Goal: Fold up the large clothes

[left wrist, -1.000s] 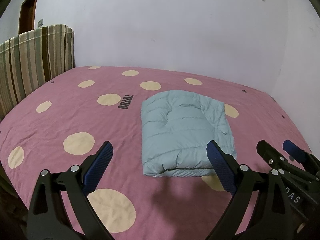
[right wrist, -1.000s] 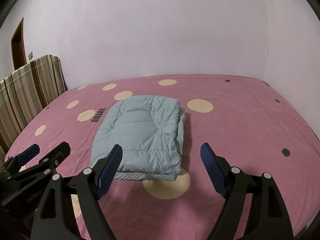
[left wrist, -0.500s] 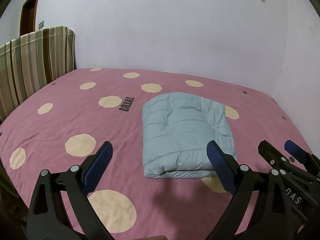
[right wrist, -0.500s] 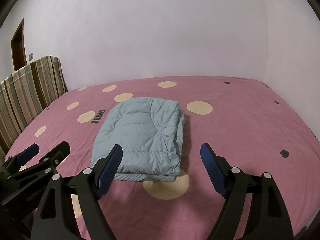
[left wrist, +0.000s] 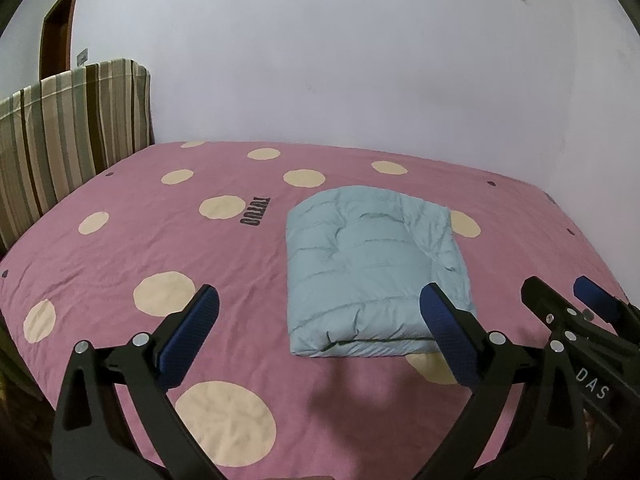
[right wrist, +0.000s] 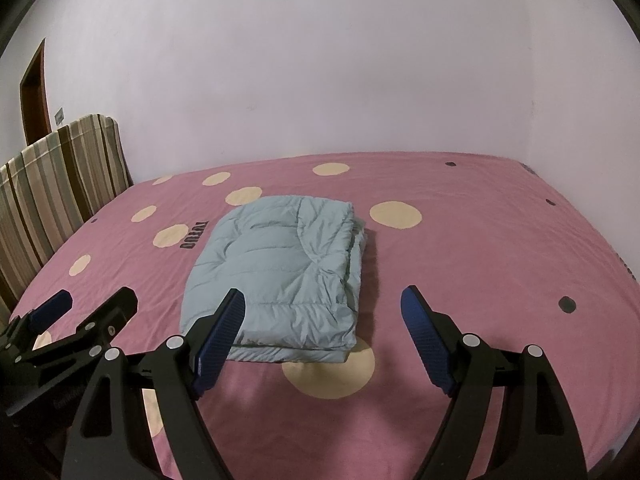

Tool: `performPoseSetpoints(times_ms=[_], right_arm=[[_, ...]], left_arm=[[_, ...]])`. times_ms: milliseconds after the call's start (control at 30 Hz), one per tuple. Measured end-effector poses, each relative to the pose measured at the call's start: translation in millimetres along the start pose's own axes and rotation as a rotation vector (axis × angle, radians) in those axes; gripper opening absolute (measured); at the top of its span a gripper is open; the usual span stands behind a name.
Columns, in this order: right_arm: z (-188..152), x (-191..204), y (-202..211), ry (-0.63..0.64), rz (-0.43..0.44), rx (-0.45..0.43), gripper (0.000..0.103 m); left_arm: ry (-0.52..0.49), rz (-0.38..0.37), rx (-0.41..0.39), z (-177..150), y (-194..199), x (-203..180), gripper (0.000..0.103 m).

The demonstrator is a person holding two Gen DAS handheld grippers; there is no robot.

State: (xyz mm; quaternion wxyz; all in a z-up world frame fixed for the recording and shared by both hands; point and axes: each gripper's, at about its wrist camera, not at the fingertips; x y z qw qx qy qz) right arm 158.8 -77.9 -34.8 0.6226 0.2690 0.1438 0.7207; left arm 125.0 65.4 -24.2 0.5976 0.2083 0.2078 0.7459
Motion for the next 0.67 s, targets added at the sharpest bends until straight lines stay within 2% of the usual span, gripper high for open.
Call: performPoseSetpoints(times_ms=[300,433,667], right_arm=[[-1.6,-1.0,-2.9,-0.002,-0.002,0.003,0.079],[-3.1,-0.9,-3.8,-0.001,-0.003,0.005,0.079],[-6.7,-18.7,-15.8,-0.034,-0.025,0.021,0.079]], left_arm=[[-0.009,-0.003,0.016,-1.1,-5.2,-1.8,0.101],[-0.023,0.024,0.003,-3.2,-8.8,-4.0,0.101],[-0.025,0.054,0.087,-10.2,-37.9,2.4,0.101]])
Point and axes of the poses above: each gripper's, at about its wrist camera, not at the fingertips, and y roughly against the way its jaws point, x to its left, z to its top, and after that the axes turned 10 degrees about z, right-handed
